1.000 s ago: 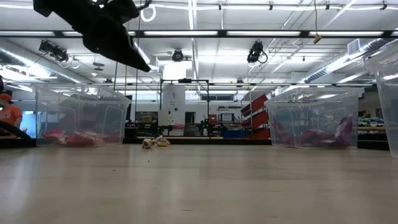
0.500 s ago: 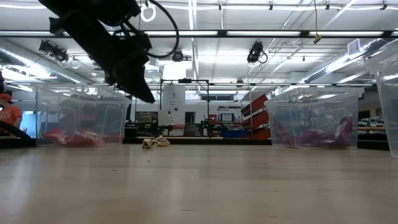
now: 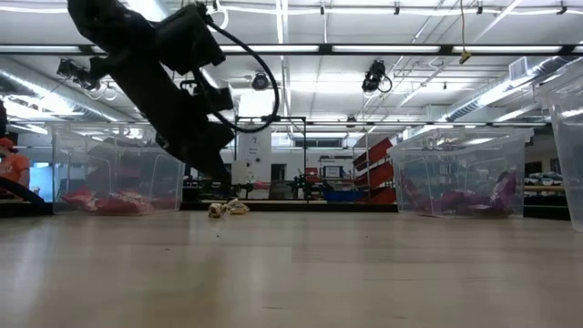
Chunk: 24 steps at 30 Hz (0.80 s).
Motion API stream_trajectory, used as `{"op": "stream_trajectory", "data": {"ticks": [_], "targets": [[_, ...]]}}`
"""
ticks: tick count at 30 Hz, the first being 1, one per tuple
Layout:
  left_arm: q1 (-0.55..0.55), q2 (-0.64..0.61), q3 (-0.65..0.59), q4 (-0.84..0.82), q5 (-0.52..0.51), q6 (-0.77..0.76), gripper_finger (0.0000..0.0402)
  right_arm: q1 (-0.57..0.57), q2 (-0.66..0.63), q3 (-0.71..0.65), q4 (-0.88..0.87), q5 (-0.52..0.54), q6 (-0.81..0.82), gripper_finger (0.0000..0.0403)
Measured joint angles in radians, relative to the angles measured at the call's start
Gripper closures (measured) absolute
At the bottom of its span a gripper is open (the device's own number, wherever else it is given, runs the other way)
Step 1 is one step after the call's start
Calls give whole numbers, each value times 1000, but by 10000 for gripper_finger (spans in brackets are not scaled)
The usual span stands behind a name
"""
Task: Sort candy
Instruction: Put the yellow candy into the bottom right transparent bin
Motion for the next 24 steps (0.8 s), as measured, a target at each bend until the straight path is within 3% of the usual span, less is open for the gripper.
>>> {"op": "stream_trajectory", "data": {"ticks": [24], "targets": [[97,50,6,-63,39,-76,261,-29,0,0,30,0,-24,380]]}}
